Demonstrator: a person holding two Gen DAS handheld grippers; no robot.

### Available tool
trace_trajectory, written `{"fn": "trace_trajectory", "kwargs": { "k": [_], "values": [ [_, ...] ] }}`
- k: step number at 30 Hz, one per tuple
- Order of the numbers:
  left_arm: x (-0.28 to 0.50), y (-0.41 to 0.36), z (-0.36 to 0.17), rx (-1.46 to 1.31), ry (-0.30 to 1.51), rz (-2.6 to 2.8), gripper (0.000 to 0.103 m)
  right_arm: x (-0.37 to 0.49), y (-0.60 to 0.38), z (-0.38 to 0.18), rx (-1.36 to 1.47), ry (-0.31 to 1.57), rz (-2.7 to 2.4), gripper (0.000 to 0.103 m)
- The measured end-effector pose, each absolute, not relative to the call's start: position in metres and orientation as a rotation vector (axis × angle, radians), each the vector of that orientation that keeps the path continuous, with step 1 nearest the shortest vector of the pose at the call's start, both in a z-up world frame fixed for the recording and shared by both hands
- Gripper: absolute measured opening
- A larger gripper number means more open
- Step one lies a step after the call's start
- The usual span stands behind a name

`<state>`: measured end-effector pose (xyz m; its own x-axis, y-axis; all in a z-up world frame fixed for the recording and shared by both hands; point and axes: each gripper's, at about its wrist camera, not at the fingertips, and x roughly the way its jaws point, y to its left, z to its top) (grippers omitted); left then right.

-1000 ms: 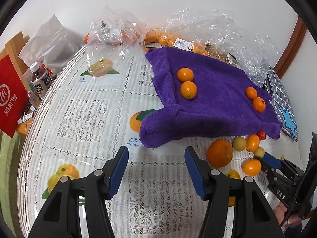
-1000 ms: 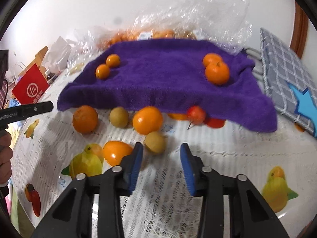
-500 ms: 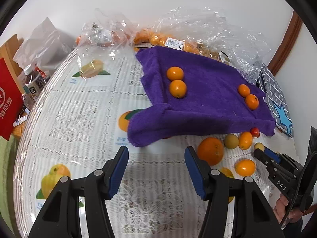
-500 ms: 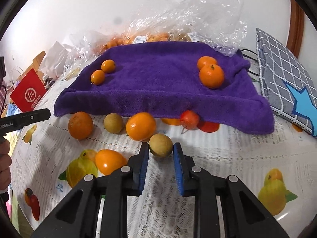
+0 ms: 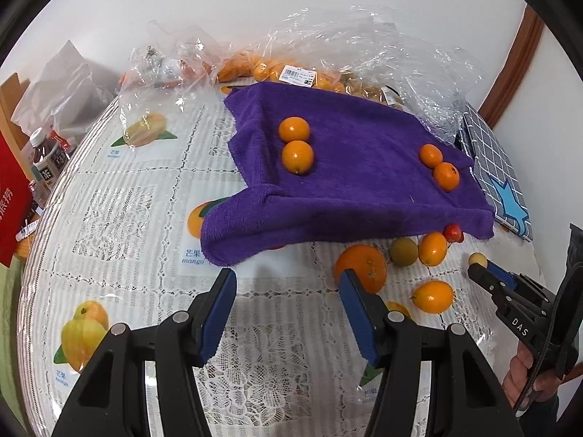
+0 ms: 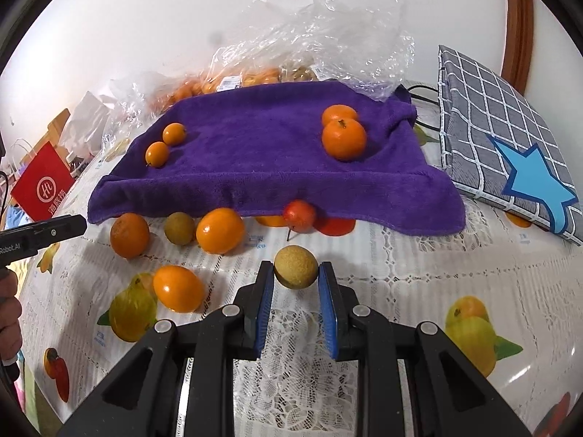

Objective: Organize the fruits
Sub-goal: 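Grasp a small brown round fruit with the right gripper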

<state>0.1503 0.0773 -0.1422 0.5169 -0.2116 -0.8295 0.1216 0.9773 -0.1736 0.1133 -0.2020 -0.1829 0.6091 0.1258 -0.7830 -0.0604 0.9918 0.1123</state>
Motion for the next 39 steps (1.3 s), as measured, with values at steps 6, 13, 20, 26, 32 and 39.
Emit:
{"fn": "trace_trajectory", "kwargs": {
  "k": [6, 13, 20, 26, 32, 39],
  "values": [
    [0.151, 0.076, -0.145, -0.11, 1.02, -0.21, 0.057, 0.113, -0.207, -0.177, 0.076, 0.894, 0.098, 0.025],
    [0.156, 0.068, -0.152, -0.132, 1.035, -0.219, 0.057, 0.109, -0.215, -0.166, 0.064, 0.867, 0.079, 0.025],
    [0.161, 0.053, -0.158, -0.119, 1.057, -0.238, 0.057, 0.106, -0.227, -0.169, 0.063, 0.872, 0.057, 0.025],
    [0.163, 0.046, -0.157, -0.112, 1.046, -0.25, 0.057, 0.106, -0.234, -0.171, 0.077, 0.875, 0.043, 0.025],
    [0.163, 0.042, -0.158, -0.103, 1.047, -0.269, 0.057, 0.104, -0.234, -0.172, 0.079, 0.873, 0.042, 0.025],
    [0.161, 0.034, -0.163, -0.089, 1.064, -0.311, 0.057, 0.104, -0.231, -0.172, 0.071, 0.874, 0.046, 0.025]
  ]
}}
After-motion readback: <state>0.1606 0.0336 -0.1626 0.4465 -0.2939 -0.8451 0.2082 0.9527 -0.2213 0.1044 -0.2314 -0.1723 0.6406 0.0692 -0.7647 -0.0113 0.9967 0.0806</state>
